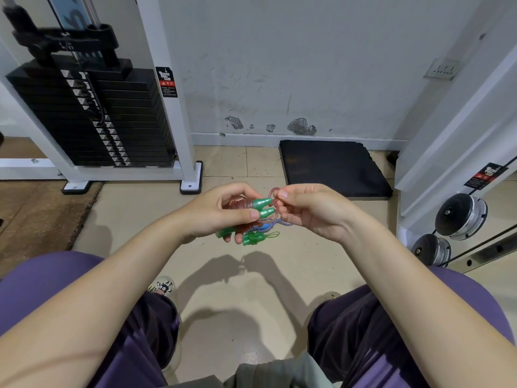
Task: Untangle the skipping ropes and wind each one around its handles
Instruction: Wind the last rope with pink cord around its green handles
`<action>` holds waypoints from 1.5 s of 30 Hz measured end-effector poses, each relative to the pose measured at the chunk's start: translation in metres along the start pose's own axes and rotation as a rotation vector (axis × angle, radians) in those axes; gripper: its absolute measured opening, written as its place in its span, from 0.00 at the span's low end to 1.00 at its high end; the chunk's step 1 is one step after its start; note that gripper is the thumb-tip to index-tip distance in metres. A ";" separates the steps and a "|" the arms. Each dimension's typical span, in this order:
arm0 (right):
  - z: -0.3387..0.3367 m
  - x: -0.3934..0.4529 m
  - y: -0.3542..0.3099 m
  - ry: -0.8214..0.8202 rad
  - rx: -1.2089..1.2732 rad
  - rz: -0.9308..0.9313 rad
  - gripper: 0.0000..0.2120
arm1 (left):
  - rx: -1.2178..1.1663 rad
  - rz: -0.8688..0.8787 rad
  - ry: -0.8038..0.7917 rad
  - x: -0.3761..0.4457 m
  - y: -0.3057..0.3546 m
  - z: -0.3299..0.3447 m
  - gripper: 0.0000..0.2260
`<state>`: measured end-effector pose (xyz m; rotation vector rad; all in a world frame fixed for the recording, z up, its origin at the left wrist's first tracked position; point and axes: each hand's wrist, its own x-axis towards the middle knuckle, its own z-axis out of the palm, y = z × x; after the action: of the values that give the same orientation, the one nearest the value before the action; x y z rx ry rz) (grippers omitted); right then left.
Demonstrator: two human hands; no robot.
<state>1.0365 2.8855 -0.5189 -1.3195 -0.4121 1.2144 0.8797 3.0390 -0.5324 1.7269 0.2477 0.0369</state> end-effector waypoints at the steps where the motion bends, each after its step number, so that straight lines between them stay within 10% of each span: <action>1: 0.001 0.001 0.001 -0.005 0.033 0.014 0.05 | 0.002 0.001 -0.004 0.000 0.000 0.001 0.14; 29: 0.009 -0.002 0.001 -0.020 -0.019 0.147 0.06 | -0.030 0.077 0.116 0.002 -0.002 0.003 0.10; 45: 0.016 0.002 0.009 0.130 -0.287 -0.150 0.07 | 0.045 0.046 0.265 0.008 -0.009 0.005 0.11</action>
<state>1.0204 2.8928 -0.5232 -1.5729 -0.5971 0.9628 0.8870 3.0367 -0.5426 1.7714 0.4062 0.2970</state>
